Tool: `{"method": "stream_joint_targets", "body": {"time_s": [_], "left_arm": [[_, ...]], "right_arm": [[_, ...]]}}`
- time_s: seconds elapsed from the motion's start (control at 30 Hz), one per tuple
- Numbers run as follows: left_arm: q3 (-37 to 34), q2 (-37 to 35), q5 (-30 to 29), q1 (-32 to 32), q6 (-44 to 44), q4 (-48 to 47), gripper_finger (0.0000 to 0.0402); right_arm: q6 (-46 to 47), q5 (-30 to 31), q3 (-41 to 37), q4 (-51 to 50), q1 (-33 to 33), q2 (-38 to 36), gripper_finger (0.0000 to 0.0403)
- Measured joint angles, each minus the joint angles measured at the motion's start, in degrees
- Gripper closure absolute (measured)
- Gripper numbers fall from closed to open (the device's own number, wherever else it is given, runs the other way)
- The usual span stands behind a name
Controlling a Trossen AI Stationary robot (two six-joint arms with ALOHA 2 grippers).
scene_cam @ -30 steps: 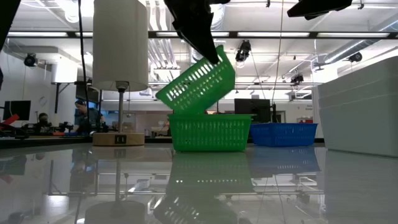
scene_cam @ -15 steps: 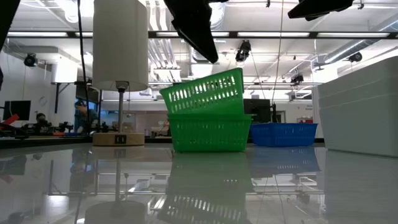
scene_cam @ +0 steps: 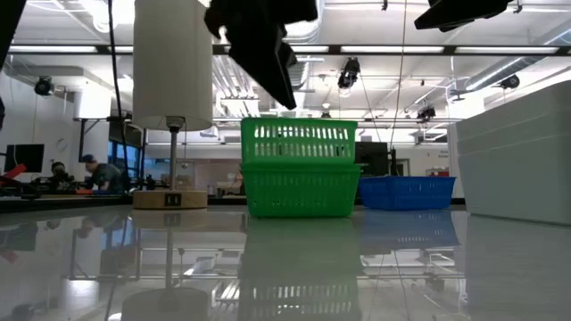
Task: Stack baskets by color
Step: Stack the bottom green bin on top of the top green bins
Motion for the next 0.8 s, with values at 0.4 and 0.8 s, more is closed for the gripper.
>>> {"method": "stream_joint_targets", "body": {"time_s": [0.4,0.8], "left_arm": [[-2.5,-0.5,-3.7,0.5,0.0,6.0,0.0251],[-7.9,-0.8,-4.9,2.1,-0.1,14.0,0.0268]], "right_arm": [[0.0,0.0,0.0,0.0,0.0,0.0,0.0394],[0.0,0.0,0.0,0.0,0.0,0.0,0.0394]]}}
